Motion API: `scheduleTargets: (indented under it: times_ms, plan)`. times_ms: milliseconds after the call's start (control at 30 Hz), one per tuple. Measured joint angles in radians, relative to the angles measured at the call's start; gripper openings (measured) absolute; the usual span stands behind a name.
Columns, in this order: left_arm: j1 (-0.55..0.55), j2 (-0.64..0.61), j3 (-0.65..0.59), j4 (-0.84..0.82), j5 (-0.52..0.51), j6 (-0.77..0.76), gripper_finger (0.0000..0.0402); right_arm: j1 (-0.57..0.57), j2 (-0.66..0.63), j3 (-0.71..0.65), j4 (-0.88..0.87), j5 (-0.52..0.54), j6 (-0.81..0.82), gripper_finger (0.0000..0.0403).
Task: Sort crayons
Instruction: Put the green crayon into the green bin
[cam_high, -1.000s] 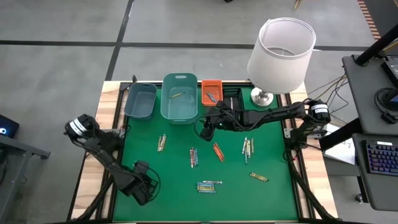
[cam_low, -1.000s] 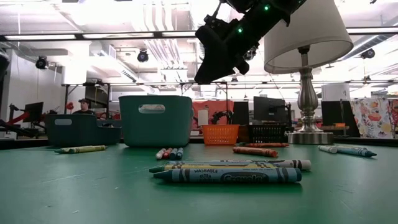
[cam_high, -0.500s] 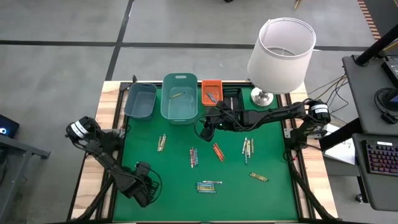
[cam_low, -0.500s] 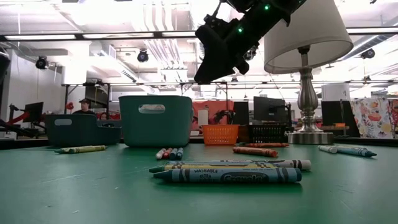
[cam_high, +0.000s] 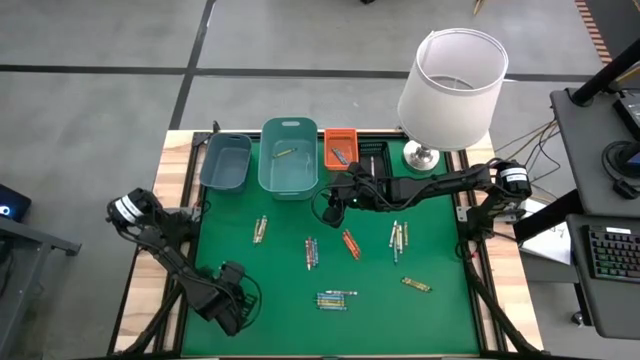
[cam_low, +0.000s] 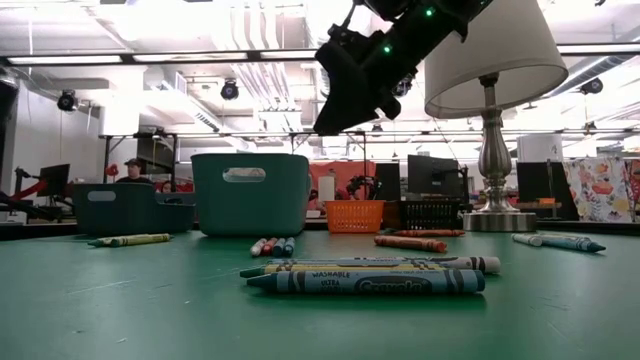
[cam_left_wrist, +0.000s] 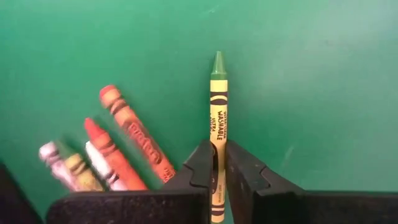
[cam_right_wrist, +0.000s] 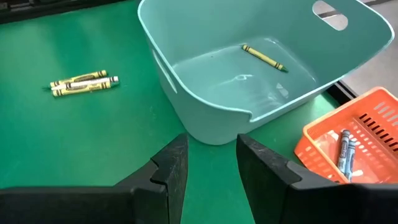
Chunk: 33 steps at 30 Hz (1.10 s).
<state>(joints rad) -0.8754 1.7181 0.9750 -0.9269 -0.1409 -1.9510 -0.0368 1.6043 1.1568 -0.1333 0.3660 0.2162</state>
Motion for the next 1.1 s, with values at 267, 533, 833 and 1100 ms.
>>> scheduleTargets:
  times_ms: [267, 533, 833, 1100]
  plan:
    - [0.031, -0.219, 0.021, 0.027, -0.495, 0.292, 0.0001, 0.023, 0.0, -0.011, -0.006, -0.109, -0.054, 0.0128]
    - [0.11, -0.504, 0.015, 0.404, -0.76, 1.099, 0.0, 0.104, 0.001, -0.087, 0.288, -0.296, -0.177, 0.0128]
    - [0.288, -0.586, -0.054, 0.881, -0.542, 2.021, 0.0, 0.167, 0.002, -0.122, 0.713, -0.348, -0.357, 0.0128]
    - [0.4, -0.603, -0.222, 1.109, -0.47, 2.144, 0.0, 0.163, -0.013, -0.091, 0.713, -0.343, -0.284, 0.0152]
